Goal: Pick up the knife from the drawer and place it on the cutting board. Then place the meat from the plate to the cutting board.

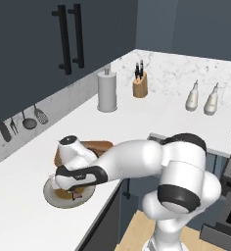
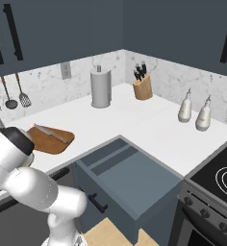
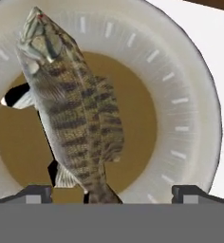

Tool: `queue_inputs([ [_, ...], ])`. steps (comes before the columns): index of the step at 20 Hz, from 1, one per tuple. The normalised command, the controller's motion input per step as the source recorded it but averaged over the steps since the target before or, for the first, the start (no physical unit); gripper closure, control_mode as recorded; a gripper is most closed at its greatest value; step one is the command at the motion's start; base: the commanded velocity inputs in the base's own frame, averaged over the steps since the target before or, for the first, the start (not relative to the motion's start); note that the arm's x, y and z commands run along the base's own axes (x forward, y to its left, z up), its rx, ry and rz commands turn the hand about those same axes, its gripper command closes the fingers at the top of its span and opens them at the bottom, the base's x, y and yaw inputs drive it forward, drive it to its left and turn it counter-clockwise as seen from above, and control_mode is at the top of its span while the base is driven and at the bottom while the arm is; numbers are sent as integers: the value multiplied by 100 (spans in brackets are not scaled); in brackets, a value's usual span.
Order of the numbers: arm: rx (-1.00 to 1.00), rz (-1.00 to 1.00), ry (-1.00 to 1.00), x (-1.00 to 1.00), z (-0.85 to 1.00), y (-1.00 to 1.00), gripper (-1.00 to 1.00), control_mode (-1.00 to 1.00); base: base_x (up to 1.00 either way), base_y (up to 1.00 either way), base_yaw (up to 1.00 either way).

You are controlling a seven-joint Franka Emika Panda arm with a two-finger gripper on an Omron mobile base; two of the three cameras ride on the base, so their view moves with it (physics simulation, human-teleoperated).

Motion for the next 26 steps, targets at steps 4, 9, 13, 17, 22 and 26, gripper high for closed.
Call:
queue_inputs([
  [4, 0, 0, 0, 31, -34, 46, -100, -100, 0, 0, 0],
  [9, 0, 0, 0, 27, -25, 25, -100, -100, 0, 0, 0],
  [13, 0, 0, 0, 9, -8, 4, 100, -100, 0, 0, 0],
  [17, 2, 0, 0, 0, 6, -13, 100, -100, 0, 0, 0],
  [22, 2, 2, 0, 5, 66, -46, 100, -100, 0, 0, 0],
  [26, 0, 17, 0, 57, 71, -92, 100, -100, 0, 0, 0],
])
